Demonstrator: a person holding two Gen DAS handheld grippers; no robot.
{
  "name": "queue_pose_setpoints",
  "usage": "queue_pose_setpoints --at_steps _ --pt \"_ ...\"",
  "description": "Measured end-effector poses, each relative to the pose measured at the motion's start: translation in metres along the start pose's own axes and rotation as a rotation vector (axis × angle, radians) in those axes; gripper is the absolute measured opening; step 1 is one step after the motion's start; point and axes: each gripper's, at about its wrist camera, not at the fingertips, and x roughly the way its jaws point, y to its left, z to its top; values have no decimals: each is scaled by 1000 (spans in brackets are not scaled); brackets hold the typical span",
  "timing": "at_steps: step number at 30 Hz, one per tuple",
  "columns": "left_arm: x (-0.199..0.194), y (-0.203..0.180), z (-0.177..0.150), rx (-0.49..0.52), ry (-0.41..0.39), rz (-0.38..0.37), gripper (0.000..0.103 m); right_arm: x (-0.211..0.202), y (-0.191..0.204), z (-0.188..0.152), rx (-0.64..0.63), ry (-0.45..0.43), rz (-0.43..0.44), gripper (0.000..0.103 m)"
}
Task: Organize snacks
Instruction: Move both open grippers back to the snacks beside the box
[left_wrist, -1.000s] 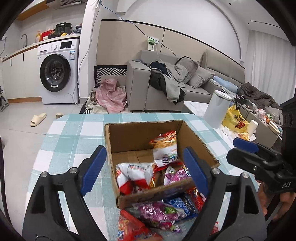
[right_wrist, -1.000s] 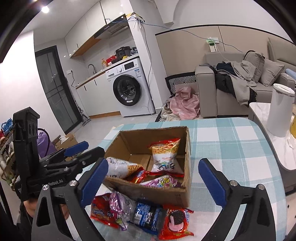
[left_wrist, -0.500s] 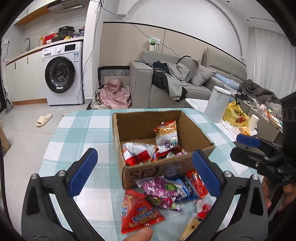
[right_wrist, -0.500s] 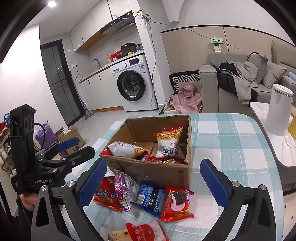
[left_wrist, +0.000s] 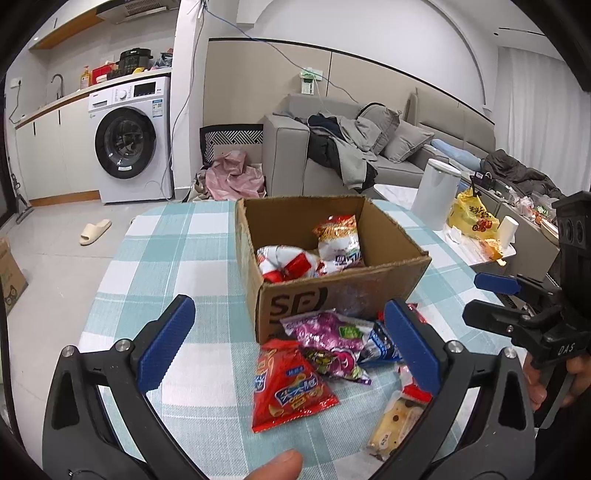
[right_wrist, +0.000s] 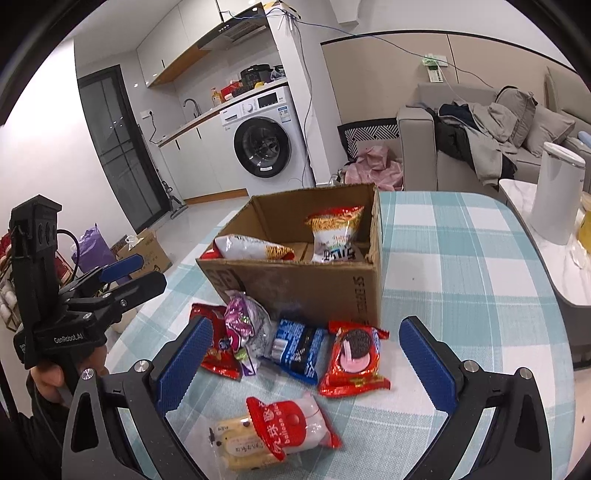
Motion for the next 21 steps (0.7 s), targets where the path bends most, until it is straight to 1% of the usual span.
queue_pose_setpoints --at_steps 13,15,17,21 --pt "19 3 -26 17 66 32 102 11 -6 -25 -1 67 -22 103" --pt "24 5 -29 13 75 48 102 15 -9 -29 12 86 -25 103" --pt "28 6 -31 14 87 45 102 19 -10 -33 14 105 -25 103" --pt "38 8 -35 14 113 52 102 31 -8 -42 -16 175 -41 103"
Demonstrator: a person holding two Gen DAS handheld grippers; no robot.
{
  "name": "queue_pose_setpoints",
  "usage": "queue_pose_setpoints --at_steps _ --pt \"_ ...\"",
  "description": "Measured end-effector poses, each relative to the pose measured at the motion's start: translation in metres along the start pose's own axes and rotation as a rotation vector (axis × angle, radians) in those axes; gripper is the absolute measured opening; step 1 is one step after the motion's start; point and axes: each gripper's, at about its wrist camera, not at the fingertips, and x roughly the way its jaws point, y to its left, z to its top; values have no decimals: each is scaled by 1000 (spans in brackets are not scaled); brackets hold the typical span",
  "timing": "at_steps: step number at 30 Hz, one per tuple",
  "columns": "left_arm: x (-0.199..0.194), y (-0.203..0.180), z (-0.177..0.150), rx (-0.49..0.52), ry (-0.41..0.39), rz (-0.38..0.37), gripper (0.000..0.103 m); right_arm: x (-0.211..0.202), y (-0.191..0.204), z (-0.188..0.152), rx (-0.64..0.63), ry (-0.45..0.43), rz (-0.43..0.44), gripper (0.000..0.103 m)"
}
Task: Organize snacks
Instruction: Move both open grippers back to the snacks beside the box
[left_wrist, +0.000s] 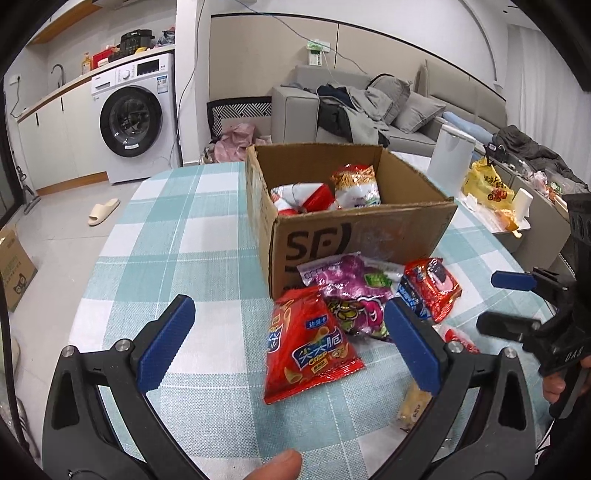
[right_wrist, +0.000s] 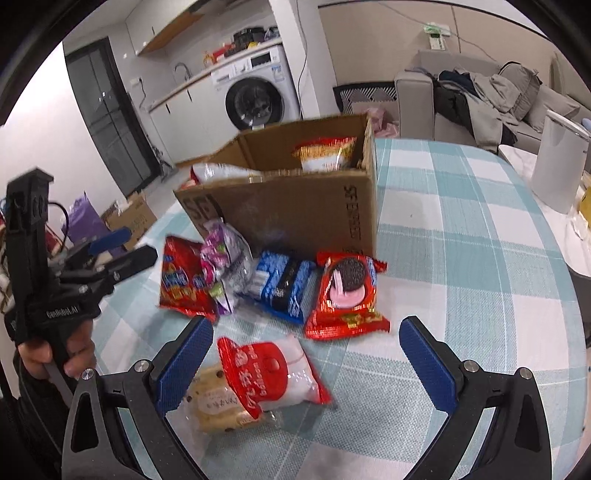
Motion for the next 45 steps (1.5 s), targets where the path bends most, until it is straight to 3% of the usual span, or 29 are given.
queue_pose_setpoints --at_steps 10,22,35,45 --pt "22 1 -9 13 74 5 102 19 0 -10 -19 99 25 103" --pt "39 -7 -18 54 136 -1 102 26 11 -18 -71 147 49 101" --pt "61 3 -23 27 184 3 102 36 5 -22 -33 166 105 76" --pt "73 10 -25 8 195 9 102 36 11 -24 -56 152 102 57"
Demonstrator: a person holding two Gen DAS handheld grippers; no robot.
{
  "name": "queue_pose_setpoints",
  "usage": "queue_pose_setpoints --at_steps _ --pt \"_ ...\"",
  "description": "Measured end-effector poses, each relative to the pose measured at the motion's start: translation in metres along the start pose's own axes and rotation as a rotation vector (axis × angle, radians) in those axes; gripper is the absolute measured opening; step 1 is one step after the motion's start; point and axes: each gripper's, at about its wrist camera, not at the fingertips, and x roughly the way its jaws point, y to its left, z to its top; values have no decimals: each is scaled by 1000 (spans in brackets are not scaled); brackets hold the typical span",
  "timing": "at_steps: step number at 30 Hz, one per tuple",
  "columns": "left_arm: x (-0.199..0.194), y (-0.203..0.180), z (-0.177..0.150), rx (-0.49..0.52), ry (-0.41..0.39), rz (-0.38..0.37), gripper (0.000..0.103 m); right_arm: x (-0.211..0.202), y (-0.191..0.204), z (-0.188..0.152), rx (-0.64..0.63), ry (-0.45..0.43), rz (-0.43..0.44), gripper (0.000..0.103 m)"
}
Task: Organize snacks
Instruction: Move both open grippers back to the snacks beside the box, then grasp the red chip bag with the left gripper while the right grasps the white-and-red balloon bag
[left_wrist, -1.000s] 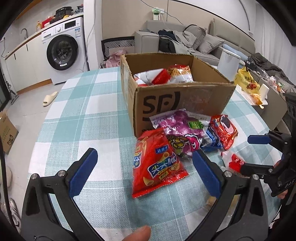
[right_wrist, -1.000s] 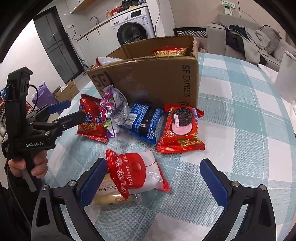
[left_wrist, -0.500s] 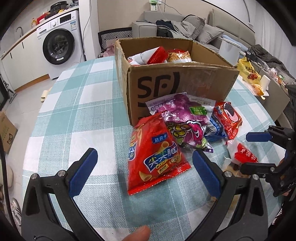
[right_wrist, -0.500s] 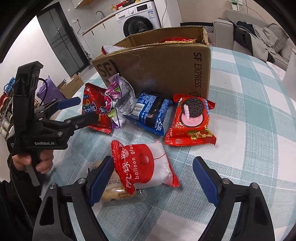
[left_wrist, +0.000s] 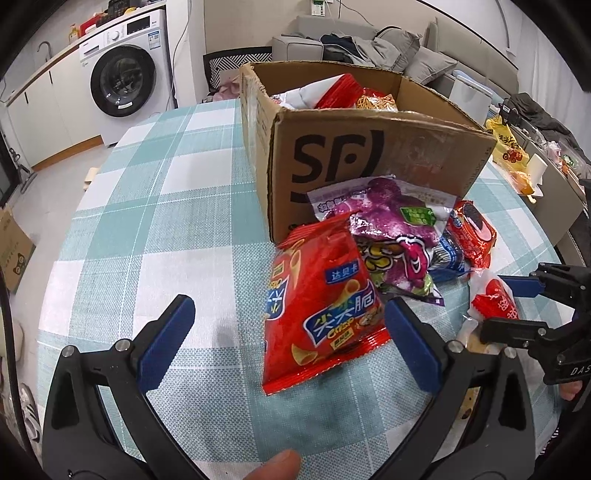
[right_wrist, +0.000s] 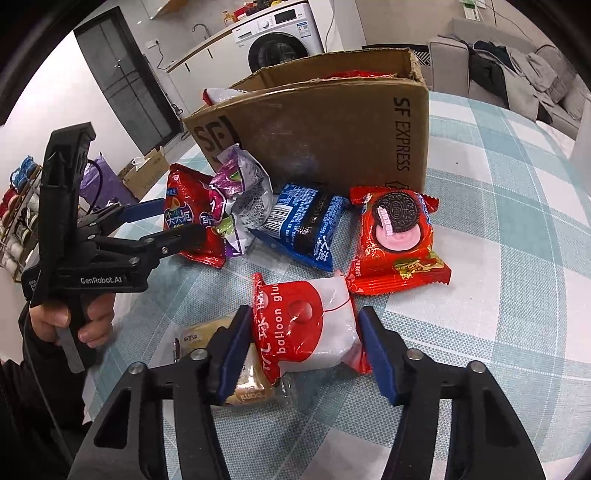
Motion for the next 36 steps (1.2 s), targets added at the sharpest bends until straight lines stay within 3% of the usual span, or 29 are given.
queue_pose_setpoints --at_steps 15,23,26,29,31,36 --pt "0 0 2 -21 -23 -10 102 -18 15 5 -42 -54 16 55" --pt "9 14 3 -91 -7 -18 101 -19 9 7 -32 -62 12 55" --pt "10 14 3 -87 -5 -48 91 -19 9 8 -32 -64 13 55" --pt "11 14 3 -87 -3 -104 74 -19 10 7 -32 -64 13 55" --pt "11 13 2 -84 -4 -154 56 -20 10 7 -33 -66 13 55" --pt "9 12 0 -92 -6 -205 43 -20 10 8 -32 -70 14 55"
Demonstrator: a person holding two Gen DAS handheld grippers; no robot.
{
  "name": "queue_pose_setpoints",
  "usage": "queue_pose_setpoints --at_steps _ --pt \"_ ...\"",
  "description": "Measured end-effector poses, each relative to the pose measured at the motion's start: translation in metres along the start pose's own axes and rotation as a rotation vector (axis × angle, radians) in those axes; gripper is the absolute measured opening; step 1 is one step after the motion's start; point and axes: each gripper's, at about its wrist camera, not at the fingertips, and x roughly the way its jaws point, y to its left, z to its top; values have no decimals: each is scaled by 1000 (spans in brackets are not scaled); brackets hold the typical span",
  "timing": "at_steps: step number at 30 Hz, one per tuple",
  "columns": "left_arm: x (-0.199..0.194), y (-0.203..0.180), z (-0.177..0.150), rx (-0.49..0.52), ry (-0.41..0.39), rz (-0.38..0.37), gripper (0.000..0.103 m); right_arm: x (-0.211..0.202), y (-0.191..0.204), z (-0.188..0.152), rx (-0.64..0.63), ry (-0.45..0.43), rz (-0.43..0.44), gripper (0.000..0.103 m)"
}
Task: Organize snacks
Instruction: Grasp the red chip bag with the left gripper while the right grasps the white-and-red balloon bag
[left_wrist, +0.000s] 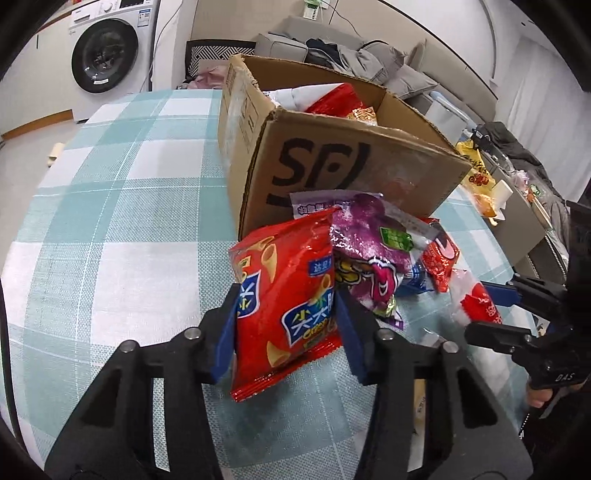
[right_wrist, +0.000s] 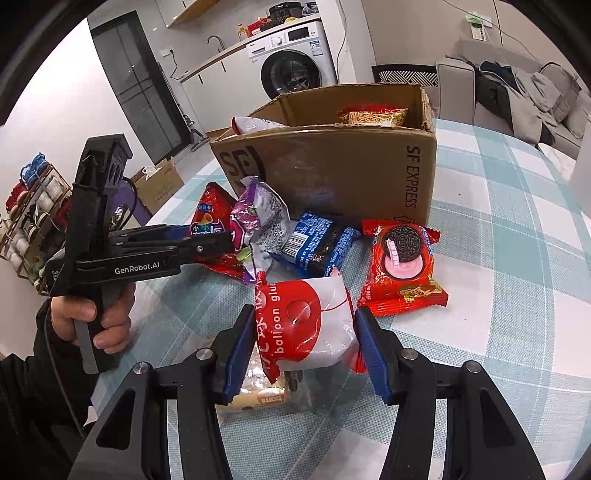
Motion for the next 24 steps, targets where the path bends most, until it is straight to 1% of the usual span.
queue_pose_setpoints --at_steps 1,6,16,24 --pt "-1 0 0 -3 -1 -5 40 -1 0 0 0 -1 0 55" --pt "-5 2 -1 -3 -2 -16 37 -4 0 1 1 -11 0 55" --pt "-31 -8 1 29 -47 -18 37 -13 0 3 4 -42 -2 55" --pt "-57 -16 2 44 -87 -13 37 -25 -3 6 23 -100 5 55"
